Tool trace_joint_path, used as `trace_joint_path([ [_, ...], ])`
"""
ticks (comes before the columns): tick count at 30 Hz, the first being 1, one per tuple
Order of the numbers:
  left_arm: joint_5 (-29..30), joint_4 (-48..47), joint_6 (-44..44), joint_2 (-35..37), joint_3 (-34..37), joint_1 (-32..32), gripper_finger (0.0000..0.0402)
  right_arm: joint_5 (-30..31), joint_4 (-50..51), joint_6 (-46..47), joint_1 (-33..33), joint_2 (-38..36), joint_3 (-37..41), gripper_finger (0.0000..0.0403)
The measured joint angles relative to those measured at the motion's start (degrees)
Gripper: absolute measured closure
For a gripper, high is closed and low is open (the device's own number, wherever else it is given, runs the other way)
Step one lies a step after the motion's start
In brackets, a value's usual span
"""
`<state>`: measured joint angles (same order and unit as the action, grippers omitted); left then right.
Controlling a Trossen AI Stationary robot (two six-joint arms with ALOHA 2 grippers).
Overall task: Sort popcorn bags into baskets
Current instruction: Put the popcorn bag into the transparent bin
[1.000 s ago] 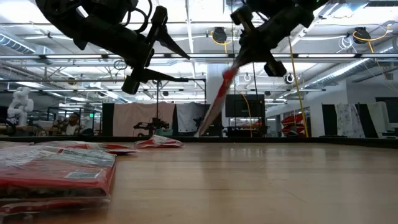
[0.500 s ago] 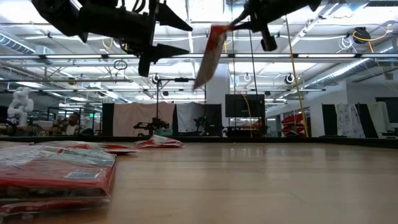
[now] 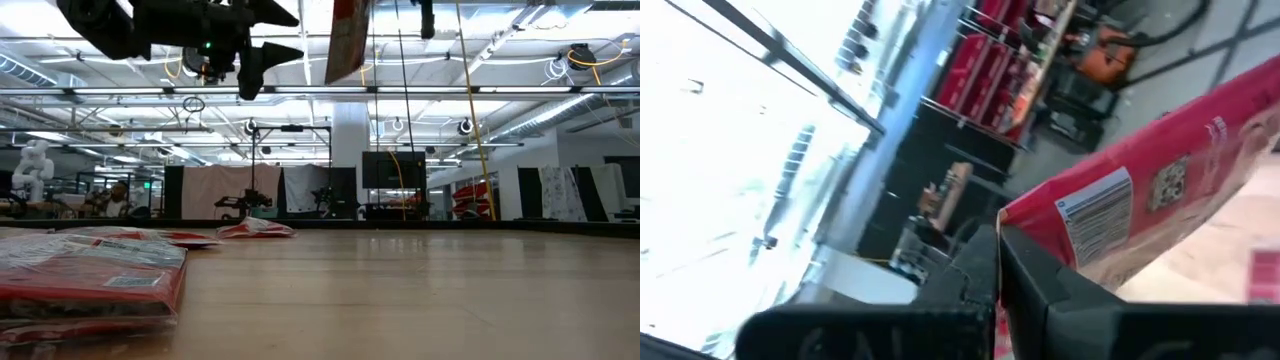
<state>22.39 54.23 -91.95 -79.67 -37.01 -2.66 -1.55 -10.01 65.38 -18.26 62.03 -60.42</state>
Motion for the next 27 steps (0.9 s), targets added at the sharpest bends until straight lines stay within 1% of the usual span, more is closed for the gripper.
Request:
trace_joint_path([
  [3,0.22,0.73,-1.04,0.01,-2.47,0.00,0.0151,0.03,-2.54,0.81,0.42,0.05,0.00,0.0403],
  [7,0.56,-0.93,0.92,0.01,-6.91,0.11,0.0151,0.20,-5.33,1.05,1.56,0.05,0.00,0.0403],
  [13,0.65,-9.79,0.83,-0.23,-12.08,-0.44,0.0151,1.79,-12.35,1.32,4.26,0.03,0.00,0.0403],
  [19,-0.80,-3.25,-2.16,-4.69,-14.95,-0.13,0.0151,3.01,-14.82,0.87,6.16,0.05,0.00,0.0403],
  [24,-0.86,-1.93,-4.65,-9.07,-17.75,0.02,0.0151,3.01,-15.31,-0.13,7.48,0.05,0.00,0.0403],
  [27,-0.89,3.17,-5.88,-12.45,-19.72,-0.16,0.0151,3.01,-15.38,-1.47,8.15,0.05,0.00,0.0403],
])
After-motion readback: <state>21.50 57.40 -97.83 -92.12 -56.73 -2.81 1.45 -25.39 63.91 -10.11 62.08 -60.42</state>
